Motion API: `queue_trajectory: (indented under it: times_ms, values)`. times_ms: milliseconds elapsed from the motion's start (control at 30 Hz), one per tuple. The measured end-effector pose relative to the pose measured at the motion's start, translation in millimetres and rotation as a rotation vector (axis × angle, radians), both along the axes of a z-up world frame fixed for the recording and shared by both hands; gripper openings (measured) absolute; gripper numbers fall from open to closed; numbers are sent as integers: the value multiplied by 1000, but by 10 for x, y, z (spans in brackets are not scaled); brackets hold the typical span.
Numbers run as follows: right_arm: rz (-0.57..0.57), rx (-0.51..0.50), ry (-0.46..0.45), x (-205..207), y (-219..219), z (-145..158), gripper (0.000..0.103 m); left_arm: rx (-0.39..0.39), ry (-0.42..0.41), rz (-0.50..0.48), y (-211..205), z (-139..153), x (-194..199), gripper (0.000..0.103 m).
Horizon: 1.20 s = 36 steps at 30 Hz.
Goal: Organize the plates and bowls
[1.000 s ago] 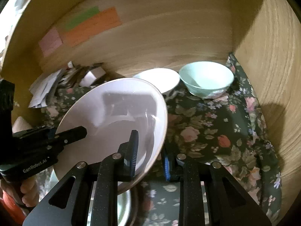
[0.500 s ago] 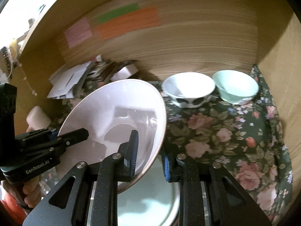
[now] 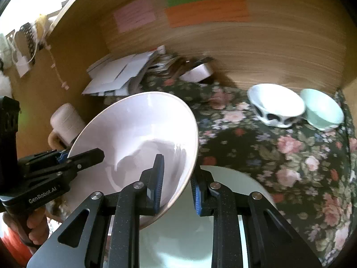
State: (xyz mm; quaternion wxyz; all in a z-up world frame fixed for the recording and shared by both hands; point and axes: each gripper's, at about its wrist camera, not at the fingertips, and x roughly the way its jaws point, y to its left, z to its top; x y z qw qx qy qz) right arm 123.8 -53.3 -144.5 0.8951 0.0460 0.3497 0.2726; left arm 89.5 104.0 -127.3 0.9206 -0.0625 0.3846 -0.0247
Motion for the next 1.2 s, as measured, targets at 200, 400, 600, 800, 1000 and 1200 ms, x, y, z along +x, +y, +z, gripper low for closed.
queue_trajectory:
  times_ms: [200, 400, 600, 800, 1000, 1200]
  values:
    - [61, -15, 10, -27, 312, -58, 21, -2, 11, 51, 293, -62, -138, 23]
    - [113, -43, 36, -15, 593, -154, 21, -12, 28, 93, 550, -156, -267, 23]
    - [153, -69, 86, 37, 847, -300, 21, -27, 57, 132, 776, -286, -311, 23]
    - [186, -116, 122, 69, 1033, -446, 21, -47, 96, 152, 940, -464, -297, 23]
    - [198, -147, 161, 87, 1085, -571, 23, -51, 125, 140, 982, -633, -267, 23]
    - [173, -134, 134, 66, 1013, -501, 24, -23, 102, 143, 964, -552, -279, 23]
